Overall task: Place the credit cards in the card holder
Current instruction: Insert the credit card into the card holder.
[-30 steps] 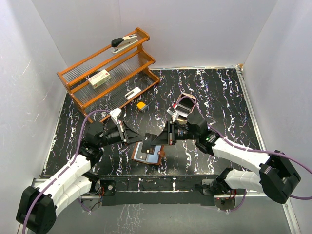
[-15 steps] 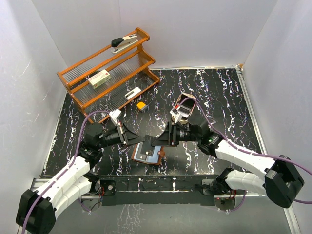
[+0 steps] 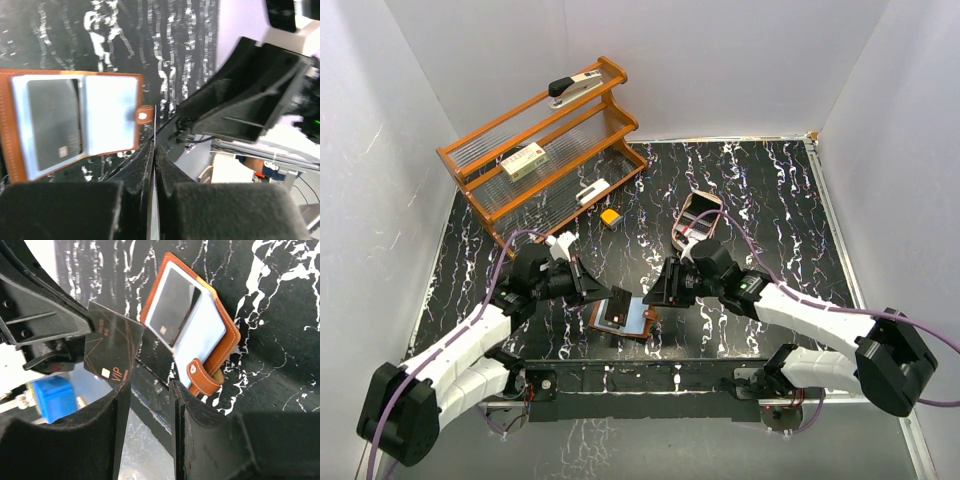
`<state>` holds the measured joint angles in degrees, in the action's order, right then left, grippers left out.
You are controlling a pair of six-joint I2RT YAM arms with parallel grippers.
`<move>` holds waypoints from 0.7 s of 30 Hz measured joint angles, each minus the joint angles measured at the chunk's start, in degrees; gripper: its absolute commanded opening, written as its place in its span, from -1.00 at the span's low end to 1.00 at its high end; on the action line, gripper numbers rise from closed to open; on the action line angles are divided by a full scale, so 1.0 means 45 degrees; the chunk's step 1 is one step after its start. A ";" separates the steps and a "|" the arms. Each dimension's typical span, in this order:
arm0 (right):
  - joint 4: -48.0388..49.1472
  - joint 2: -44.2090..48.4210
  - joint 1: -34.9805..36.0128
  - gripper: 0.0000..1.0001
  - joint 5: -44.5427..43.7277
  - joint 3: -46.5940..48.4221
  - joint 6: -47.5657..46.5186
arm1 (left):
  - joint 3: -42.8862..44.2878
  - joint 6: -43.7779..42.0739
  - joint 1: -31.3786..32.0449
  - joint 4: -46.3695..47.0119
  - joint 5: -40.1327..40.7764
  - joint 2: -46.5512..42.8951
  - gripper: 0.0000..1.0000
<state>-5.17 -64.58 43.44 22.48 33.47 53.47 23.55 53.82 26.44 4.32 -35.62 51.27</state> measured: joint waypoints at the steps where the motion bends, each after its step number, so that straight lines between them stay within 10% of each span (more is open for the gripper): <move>1: -0.0442 -0.0194 0.0175 -0.31 -0.0423 0.0219 -0.0155 | 0.0010 -0.0117 0.0000 -0.0121 0.0107 0.0277 -1.00; 21: -0.3288 -0.4823 0.1933 -0.48 -0.4352 0.2390 -0.3152 | -0.0442 -0.0491 0.0000 0.0170 0.1049 0.2472 -1.00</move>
<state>-19.97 -86.28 52.14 2.90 44.23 39.29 21.56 51.62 26.44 5.08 -30.89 62.39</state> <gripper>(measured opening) 0.261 0.007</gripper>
